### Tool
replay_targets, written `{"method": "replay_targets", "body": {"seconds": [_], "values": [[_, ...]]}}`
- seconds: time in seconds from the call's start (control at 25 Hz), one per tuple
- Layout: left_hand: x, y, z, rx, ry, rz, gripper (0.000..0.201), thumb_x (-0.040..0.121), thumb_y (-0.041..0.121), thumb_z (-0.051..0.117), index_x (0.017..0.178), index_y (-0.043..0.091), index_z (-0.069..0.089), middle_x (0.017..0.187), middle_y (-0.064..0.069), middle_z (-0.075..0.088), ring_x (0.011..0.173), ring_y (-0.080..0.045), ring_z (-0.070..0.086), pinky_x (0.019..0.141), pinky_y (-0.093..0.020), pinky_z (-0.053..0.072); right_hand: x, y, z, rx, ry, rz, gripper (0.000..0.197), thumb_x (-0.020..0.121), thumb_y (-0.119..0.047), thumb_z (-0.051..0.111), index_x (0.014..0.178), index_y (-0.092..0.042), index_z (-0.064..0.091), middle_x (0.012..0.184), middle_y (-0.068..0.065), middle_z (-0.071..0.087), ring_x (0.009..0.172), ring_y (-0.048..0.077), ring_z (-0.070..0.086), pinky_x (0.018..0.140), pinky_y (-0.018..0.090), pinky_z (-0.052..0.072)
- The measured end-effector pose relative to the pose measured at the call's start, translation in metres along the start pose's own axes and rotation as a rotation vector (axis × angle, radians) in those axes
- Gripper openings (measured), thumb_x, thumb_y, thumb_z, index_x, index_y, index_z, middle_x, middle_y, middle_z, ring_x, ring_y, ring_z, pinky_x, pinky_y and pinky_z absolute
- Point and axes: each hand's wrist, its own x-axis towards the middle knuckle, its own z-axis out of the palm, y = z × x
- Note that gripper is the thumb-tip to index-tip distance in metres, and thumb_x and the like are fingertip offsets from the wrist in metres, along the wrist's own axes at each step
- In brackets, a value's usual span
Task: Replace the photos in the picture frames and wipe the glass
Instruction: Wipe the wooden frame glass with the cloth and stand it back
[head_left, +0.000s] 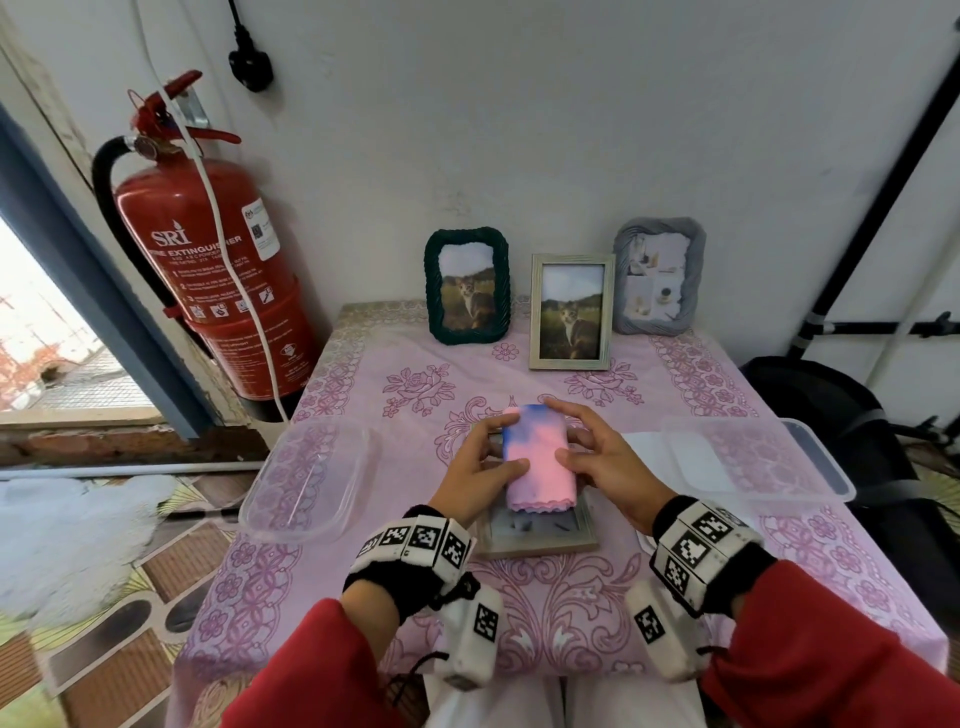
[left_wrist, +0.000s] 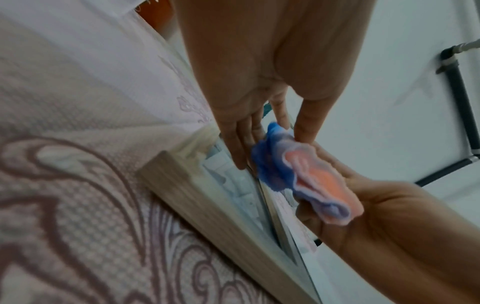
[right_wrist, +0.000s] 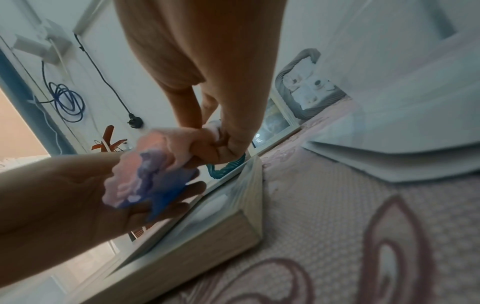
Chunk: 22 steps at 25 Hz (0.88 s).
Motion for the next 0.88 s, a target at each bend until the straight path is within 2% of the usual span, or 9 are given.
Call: {"method": "replay_targets", "body": {"seconds": [0.08,0.12,0.2,0.32,0.4,0.52,0.64,0.76,0.88], "values": [[0.001,0.002,-0.009,0.072,0.036,0.051,0.045,0.084,-0.007,0.056,0.119,0.021,0.050,0.102,-0.008,0.052,0.079,-0.008,0.053,0.068,-0.010,0.047,0.000,0.004,0.001,-0.067,0.058,-0.026,0.048,0.094,0.003,0.043,0.133,-0.024,0.045,0.100,0.014,0.056,0.075,0.020,0.054,0.064,0.030,0.046],[0.001,0.003,-0.013,0.091,0.048,0.063,0.045,0.085,-0.008,0.054,0.119,0.020,0.050,0.103,-0.007,0.052,0.078,-0.007,0.052,0.066,-0.007,0.046,0.001,0.008,-0.001,-0.147,0.119,-0.052,0.045,0.093,0.002,0.046,0.129,-0.025,0.048,0.097,0.010,0.055,0.070,0.016,0.052,0.063,0.026,0.044],[0.001,0.005,-0.025,0.118,0.058,0.069,0.045,0.085,-0.010,0.050,0.120,0.018,0.052,0.109,-0.009,0.052,0.079,-0.010,0.052,0.064,-0.008,0.046,0.004,0.018,-0.007,-0.370,0.239,-0.086,0.040,0.087,0.003,0.052,0.122,-0.017,0.056,0.094,0.006,0.054,0.070,0.008,0.049,0.069,0.020,0.043],[-0.001,0.009,-0.047,0.144,0.083,0.095,0.044,0.087,-0.013,0.046,0.118,0.016,0.052,0.126,-0.018,0.052,0.095,-0.019,0.052,0.073,-0.017,0.046,0.007,0.028,-0.017,-0.621,0.259,0.035,0.040,0.082,-0.009,0.066,0.121,-0.005,0.055,0.095,0.006,0.053,0.083,0.015,0.051,0.076,0.021,0.038],[-0.002,0.014,-0.062,0.140,0.115,0.116,0.043,0.088,-0.013,0.046,0.120,0.016,0.052,0.131,-0.016,0.050,0.101,-0.020,0.051,0.077,-0.021,0.046,0.009,0.031,-0.018,-0.632,0.222,0.119,0.052,0.079,-0.020,0.072,0.124,-0.003,0.051,0.090,0.004,0.054,0.084,0.017,0.053,0.070,0.023,0.041],[-0.009,0.026,-0.085,0.152,0.172,0.140,0.039,0.089,-0.006,0.052,0.123,0.012,0.053,0.130,-0.013,0.050,0.105,-0.021,0.052,0.082,-0.030,0.050,0.012,0.029,-0.014,-0.648,0.167,0.179,0.060,0.073,-0.027,0.078,0.124,-0.007,0.051,0.078,-0.009,0.053,0.074,0.009,0.053,0.060,0.018,0.038],[-0.020,0.039,-0.114,0.220,0.215,0.163,0.042,0.087,-0.006,0.054,0.127,0.007,0.051,0.131,-0.009,0.047,0.113,-0.025,0.051,0.093,-0.041,0.049,0.016,0.028,-0.010,-0.723,0.146,0.199,0.059,0.074,-0.020,0.076,0.125,-0.007,0.050,0.091,-0.003,0.061,0.081,0.011,0.050,0.070,0.019,0.035],[-0.029,0.044,-0.148,0.307,0.272,0.142,0.046,0.086,-0.010,0.052,0.130,0.004,0.049,0.136,-0.010,0.046,0.123,-0.026,0.046,0.103,-0.040,0.042,0.016,0.026,-0.009,-0.740,0.134,0.221,0.057,0.076,-0.019,0.075,0.125,-0.007,0.049,0.115,0.011,0.064,0.087,0.014,0.051,0.073,0.020,0.036],[-0.040,0.037,-0.177,0.401,0.327,0.092,0.048,0.084,-0.012,0.051,0.128,0.006,0.051,0.136,-0.012,0.048,0.125,-0.029,0.045,0.106,-0.040,0.038,0.014,0.027,-0.009,-0.704,0.147,0.220,0.058,0.076,-0.018,0.075,0.126,-0.007,0.049,0.117,0.013,0.062,0.094,0.022,0.056,0.077,0.022,0.038]]}}
